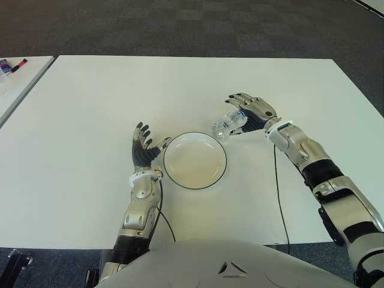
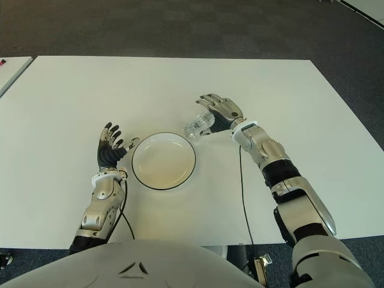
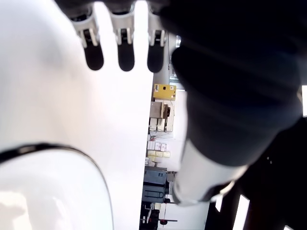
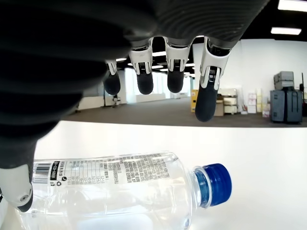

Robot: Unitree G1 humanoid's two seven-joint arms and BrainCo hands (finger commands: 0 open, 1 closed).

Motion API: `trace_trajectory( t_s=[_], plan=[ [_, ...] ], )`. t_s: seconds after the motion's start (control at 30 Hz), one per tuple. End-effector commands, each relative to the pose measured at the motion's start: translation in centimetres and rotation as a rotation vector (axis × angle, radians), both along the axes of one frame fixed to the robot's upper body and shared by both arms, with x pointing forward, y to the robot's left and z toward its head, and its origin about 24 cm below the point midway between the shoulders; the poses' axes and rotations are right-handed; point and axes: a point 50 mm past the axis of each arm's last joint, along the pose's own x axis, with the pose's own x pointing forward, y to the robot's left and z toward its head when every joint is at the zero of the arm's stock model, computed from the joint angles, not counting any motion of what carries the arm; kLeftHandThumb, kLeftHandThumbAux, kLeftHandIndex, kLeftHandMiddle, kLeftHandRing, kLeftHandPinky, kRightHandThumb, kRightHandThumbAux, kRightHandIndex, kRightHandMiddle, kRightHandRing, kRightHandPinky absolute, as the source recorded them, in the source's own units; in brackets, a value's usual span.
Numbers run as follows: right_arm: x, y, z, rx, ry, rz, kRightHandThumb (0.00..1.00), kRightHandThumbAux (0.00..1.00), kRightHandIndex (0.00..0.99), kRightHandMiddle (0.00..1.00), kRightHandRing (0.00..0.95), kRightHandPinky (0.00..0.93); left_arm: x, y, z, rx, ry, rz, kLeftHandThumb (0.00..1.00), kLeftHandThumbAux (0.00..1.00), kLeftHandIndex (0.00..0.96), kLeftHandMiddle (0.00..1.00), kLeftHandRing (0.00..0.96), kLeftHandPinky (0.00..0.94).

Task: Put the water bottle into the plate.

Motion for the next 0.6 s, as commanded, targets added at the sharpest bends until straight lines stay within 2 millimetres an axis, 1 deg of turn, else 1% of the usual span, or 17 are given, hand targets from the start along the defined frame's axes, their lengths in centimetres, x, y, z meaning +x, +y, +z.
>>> trace_trajectory(
  t_s=[0.03,0.2,0.6],
  plan=[
    [0.18,0.34,-0.04,-0.009,-0.002,0.023,0.694,0.565,0.000,0.000,0.010,0.227,-0.13,-1.42,-0.05,-0.071,0.019,0.033,0.000,0.951,0.078,0.145,0.135,0.166],
    [0.30,0.39,-0.07,-0.009,-0.001,0.030,0.684,0.567,0.000,0.000,0.006,0.195,-0.15,-1.43,-0.02,-0.075,0.017,0.034,0.000,0.955,0.082,0.148,0.137,0.164],
    [0.51,0.56,-0.09,-0.017,0.008,0.059,0.691,0.565,0.000,0.000,0.017,0.230,-0.18,-1.40,-0.03,-0.068,0.025,0.029,0.000,0.957,0.085,0.147,0.135,0.161]
  ],
)
